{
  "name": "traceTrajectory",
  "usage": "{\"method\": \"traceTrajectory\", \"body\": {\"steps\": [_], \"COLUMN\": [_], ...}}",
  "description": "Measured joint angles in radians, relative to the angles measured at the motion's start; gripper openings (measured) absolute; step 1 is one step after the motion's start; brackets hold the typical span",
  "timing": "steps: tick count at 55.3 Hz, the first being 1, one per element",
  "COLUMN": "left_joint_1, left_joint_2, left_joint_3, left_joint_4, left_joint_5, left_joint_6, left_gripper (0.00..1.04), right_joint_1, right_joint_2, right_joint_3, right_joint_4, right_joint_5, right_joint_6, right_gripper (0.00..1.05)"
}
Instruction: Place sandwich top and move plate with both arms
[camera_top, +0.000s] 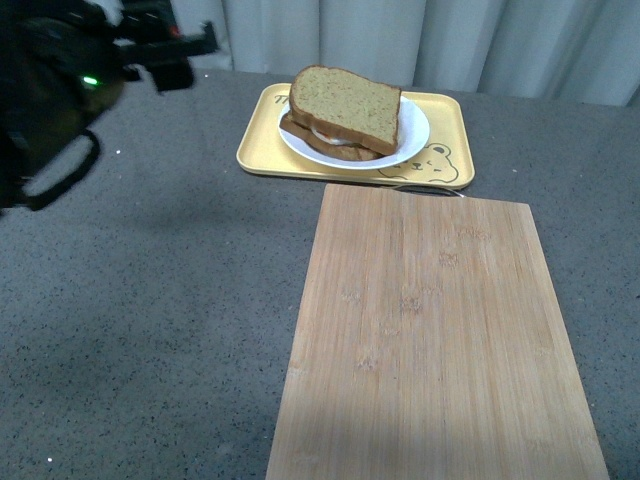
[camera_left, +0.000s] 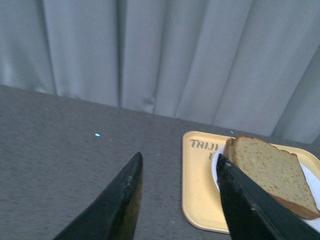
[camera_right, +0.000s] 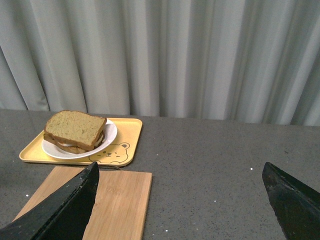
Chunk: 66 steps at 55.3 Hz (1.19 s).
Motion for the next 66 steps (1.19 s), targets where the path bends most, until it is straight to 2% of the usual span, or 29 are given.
{"method": "traceTrajectory", "body": {"steps": [9,13,35,39,43,45,49,66], "left_joint_1": [0.048,0.072,0.148,0.159,0.167,0.198,0.238,0.241], "left_joint_2": [-0.157,-0.231,-0.573,-0.689,-0.777,-0.827,-0.918,-1.184], "left_joint_3": [-0.185,-0.286,-0.534,-0.553,-0.573,-0.589,-0.622,-0.678], "left_joint_4": [0.032,0.032,-0.056,-0.172,-0.224,-0.250,-0.312,-0.518], "left_joint_5": [0.041,0.070,0.145,0.161,0.169,0.219,0.231,0.238], "left_joint_6": [0.060,0.071,0.084,0.085,0.087,0.087,0.088,0.088], "left_gripper": [0.20,0.04,0.04,0.04,0.04,0.04,0.04,0.04], "right_joint_1": [0.000,0.000,0.000,0.000,0.000,0.000,0.000,0.000], "right_joint_2": [0.000,0.000,0.000,0.000,0.000,0.000,0.000,0.000], "right_joint_3": [0.000,0.000,0.000,0.000,0.000,0.000,0.000,0.000], "right_joint_4": [0.000,0.000,0.000,0.000,0.000,0.000,0.000,0.000], "right_joint_5": [-0.001,0.000,0.000,0.000,0.000,0.000,0.000,0.000], "right_joint_6": [0.000,0.000,0.000,0.000,0.000,0.000,0.000,0.000], "right_gripper": [0.95,0.95,0.95,0.95,0.95,0.95,0.95,0.95]}}
